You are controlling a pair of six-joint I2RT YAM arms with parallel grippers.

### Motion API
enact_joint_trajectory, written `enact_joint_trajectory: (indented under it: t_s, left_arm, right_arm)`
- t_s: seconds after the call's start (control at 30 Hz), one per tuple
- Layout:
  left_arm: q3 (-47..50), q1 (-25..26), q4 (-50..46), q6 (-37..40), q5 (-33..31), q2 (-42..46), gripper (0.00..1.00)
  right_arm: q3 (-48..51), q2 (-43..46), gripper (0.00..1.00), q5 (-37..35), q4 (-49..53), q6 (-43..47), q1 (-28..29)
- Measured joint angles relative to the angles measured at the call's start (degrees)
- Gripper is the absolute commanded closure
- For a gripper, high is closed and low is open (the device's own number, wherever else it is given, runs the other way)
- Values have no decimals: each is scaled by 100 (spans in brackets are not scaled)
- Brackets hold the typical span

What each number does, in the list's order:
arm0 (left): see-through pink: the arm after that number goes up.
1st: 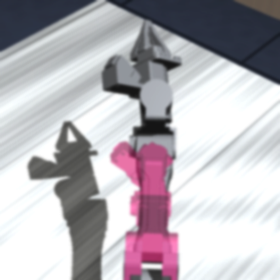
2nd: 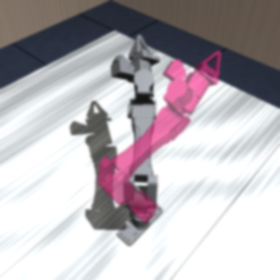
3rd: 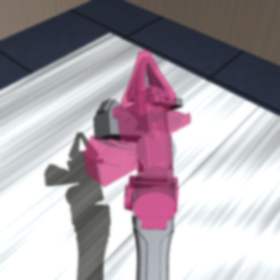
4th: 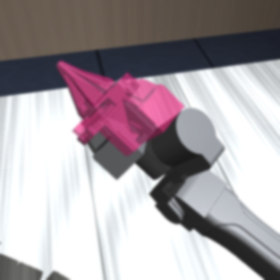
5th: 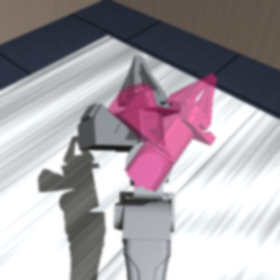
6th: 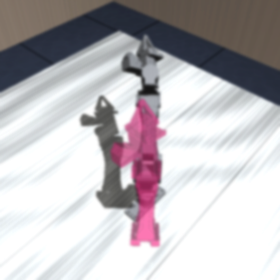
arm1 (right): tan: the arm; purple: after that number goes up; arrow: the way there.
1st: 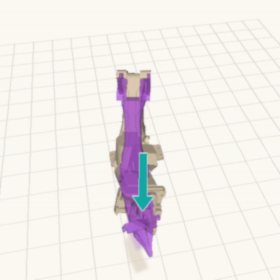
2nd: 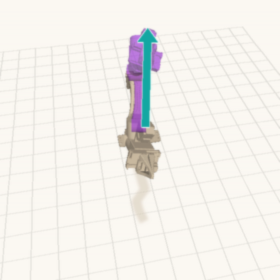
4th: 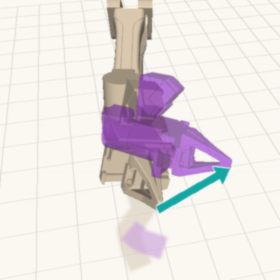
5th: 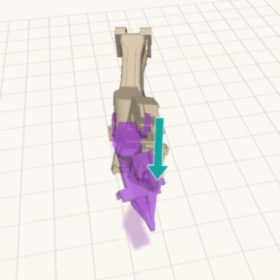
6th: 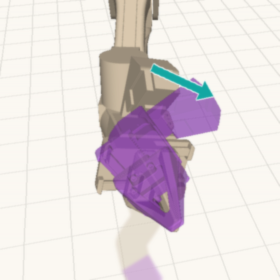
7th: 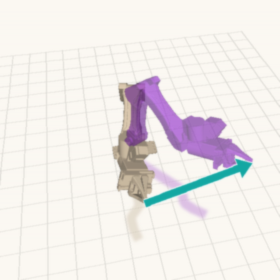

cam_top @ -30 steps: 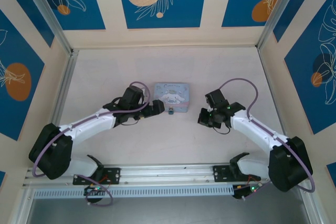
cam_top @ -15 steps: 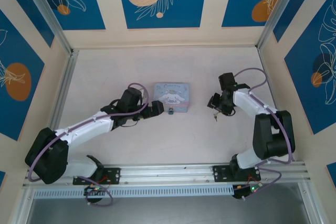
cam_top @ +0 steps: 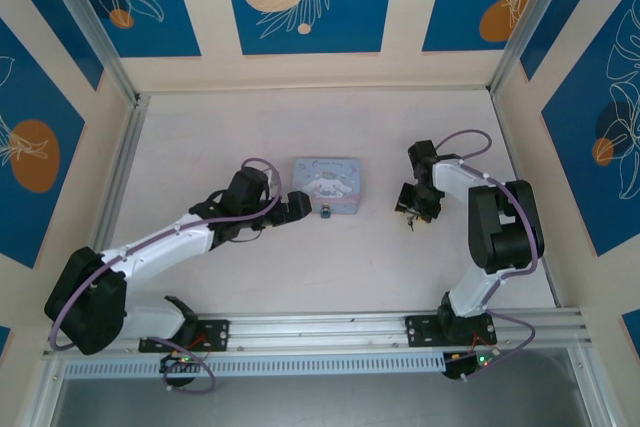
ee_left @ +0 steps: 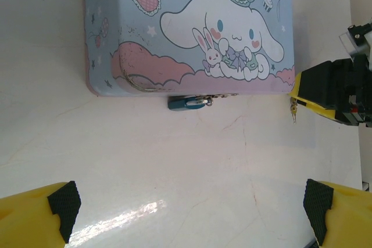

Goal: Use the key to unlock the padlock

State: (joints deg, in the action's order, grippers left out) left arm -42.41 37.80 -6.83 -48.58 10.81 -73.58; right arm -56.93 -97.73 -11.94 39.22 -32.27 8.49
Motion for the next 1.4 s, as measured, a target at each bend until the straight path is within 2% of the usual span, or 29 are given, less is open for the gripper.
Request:
enact_joint_trajectory:
  t_s: [0.17,0.43,0.67,0.97,1.0,1.07,1.1,1.13,1.2,1.4]
  left_arm:
    - [0,0,2,-4,0,0,0]
    - [0,0,20,-61,2,0,0]
    - [2,0,42,-61,2,0,0]
    - [35,20,66,-66,4,20,0]
    - [52,24,70,-66,4,39,0]
    - [87,33,92,-87,7,83,0]
    - [96,37,109,-94,9,98,0]
    - [103,46,136,-103,9,103,0]
    - [105,52,173,-107,31,105,0]
    - [87,59,195,-85,138,74,0]
  right_arm:
    - [0,0,67,-66,35,44,7]
    - [13,46,100,17,17,44,107]
    - [431,507,100,304,-98,-66,476]
    - [938,2098,100,404,-33,-610,1657]
    - [994,2214,93,404,-39,-686,1770]
    - [1088,2326,66,380,-17,-848,1843]
    - [1108,2326,56,328,24,-890,1825]
    - [1115,2306,52,289,55,-922,1773]
    - [1110,2229,48,203,79,-968,1631]
    - [791,1519,48,31,138,-1014,1045]
